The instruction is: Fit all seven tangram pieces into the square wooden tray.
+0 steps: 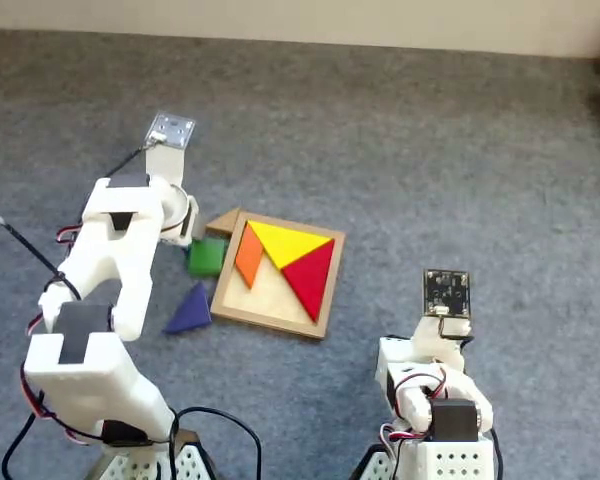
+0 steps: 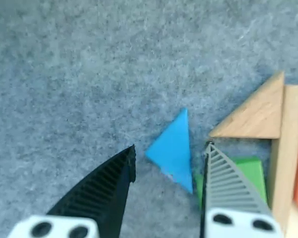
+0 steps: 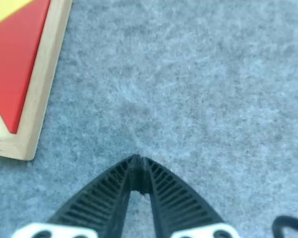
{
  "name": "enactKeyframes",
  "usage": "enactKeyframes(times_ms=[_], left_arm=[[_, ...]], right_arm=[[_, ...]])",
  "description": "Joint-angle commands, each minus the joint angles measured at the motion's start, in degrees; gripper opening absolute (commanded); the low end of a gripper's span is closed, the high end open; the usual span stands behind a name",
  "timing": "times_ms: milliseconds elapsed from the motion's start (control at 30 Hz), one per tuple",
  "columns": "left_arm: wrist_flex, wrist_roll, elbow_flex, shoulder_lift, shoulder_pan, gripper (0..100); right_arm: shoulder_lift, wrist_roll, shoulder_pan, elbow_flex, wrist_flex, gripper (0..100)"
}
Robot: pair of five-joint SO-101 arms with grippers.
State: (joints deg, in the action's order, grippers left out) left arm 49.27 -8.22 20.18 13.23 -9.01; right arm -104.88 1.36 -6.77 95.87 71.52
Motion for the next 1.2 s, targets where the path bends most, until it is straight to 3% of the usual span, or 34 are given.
enactKeyframes(times_ms=[0, 333, 500, 867, 1167], left_arm=[[3.78, 0.18, -5.41, 2.15, -0.66, 22], [6.59, 0.18, -9.80, 5.67, -0.48, 22], [6.59, 0.09, -9.80, 5.93, -0.40, 15], [8.26, 0.09, -9.80, 5.05, -0.31, 12], [9.93, -1.05, -1.54, -11.12, 4.88, 8]], right_arm=[[-1.19, -0.53, -0.57, 6.46, 0.22, 1.0], [-1.19, -0.53, -0.66, 6.46, 0.22, 1.0], [-1.19, -0.53, -0.66, 6.46, 0.22, 1.0], [-1.19, -0.53, -0.66, 6.46, 0.22, 1.0], [-1.19, -0.53, -0.84, 6.46, 0.22, 1.0]])
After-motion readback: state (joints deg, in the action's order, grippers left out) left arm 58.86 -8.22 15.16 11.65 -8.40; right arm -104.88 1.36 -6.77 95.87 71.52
